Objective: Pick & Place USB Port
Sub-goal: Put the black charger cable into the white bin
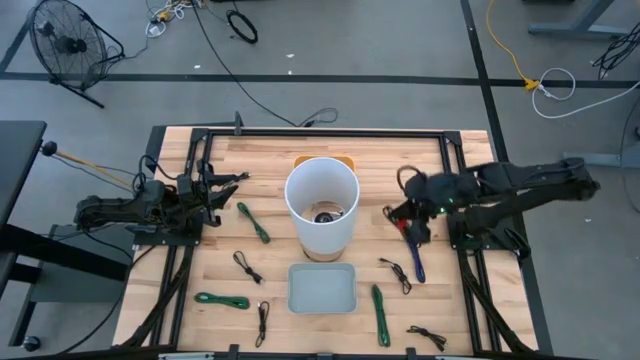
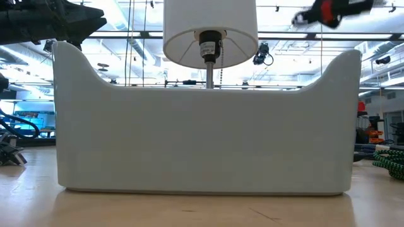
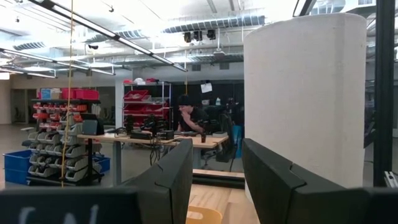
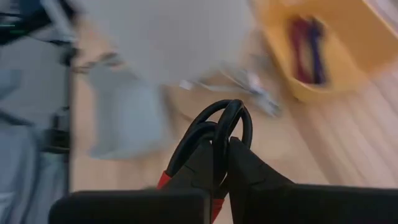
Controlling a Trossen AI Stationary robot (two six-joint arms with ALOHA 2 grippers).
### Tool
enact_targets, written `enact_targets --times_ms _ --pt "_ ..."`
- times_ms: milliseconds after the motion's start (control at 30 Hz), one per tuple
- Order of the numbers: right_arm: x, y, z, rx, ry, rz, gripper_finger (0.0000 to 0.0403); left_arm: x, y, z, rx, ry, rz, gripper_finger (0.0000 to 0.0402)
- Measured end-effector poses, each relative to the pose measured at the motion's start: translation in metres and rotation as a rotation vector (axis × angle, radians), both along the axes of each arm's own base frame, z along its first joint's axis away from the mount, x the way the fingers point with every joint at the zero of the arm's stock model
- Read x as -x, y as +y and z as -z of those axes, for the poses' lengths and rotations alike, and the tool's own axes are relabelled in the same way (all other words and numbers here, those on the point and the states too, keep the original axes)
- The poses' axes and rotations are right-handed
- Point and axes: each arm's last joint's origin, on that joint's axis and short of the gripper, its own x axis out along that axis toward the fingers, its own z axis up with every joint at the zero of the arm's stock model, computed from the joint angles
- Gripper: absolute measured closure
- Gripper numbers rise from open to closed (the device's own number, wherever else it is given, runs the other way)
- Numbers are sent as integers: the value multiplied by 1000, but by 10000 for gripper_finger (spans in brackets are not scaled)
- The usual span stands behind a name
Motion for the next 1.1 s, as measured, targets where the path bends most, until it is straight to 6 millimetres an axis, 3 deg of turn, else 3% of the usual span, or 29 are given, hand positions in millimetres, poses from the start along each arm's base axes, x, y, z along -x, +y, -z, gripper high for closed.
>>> enact_targets --times_ms 200,367,700,1100 --pt "-8 47 -7 61 -118 -180 390 0 0 0 0 0 0 257" --pt "-15 75 -8 162 -174 -197 390 0 0 0 0 0 0 257" --pt "-55 133 -4 329 -234 -373 390 0 0 0 0 4 0 257" --pt "-104 169 16 489 -256 -556 390 0 0 1 0 8 0 257"
